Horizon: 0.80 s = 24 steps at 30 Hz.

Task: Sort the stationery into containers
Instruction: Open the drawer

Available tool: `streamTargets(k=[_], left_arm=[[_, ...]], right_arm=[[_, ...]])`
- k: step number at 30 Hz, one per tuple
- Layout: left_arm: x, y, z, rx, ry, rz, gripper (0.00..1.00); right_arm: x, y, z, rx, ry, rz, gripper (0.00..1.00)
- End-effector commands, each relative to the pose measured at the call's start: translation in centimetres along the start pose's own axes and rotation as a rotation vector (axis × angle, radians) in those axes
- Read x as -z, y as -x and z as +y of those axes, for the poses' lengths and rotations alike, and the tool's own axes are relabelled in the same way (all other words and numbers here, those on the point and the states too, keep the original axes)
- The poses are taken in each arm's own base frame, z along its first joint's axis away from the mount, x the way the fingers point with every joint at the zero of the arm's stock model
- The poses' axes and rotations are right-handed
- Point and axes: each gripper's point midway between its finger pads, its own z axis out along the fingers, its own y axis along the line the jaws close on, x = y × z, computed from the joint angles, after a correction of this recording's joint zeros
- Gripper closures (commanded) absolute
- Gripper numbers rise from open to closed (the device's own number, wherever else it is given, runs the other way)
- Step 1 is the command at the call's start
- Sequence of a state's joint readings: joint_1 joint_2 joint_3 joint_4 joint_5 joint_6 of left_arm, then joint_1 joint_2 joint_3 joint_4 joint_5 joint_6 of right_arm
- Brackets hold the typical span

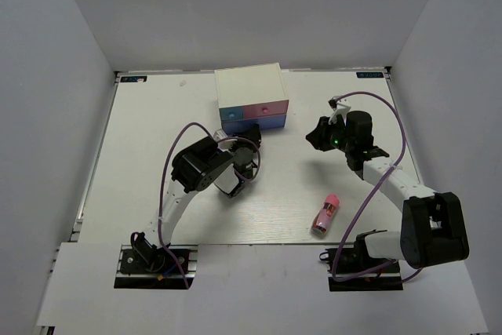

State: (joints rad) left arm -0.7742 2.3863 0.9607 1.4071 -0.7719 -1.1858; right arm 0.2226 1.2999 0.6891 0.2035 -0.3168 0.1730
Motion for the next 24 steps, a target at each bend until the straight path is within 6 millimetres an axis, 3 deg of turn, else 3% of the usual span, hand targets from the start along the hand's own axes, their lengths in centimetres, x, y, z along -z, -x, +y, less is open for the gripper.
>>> streamTargets(k=[1,20,22,24], left_arm=[[0.1,0.3,0.9,-0.031,0.011,-0.009,0.84],[2.8,1.0,1.3,-0.038,-0.007,0.028,0.89],[2.8,1.0,1.1,-0.031,-0.013,0.025,0.9],[2.8,1.0,0.6,-0.025,-0.023,0.031,0.9]], right_arm=[[-0.1,0.0,-0.1,0.007,0.002,-0.007,0.71],[-0.1,-0.1,0.1,0.002,0.016,-0.004,0.71],[-0.1,0.0,0.4,0.005,0.035,-0.007,0.71],[0.2,0.2,2.4,0.046,0.145,-0.003,0.75]])
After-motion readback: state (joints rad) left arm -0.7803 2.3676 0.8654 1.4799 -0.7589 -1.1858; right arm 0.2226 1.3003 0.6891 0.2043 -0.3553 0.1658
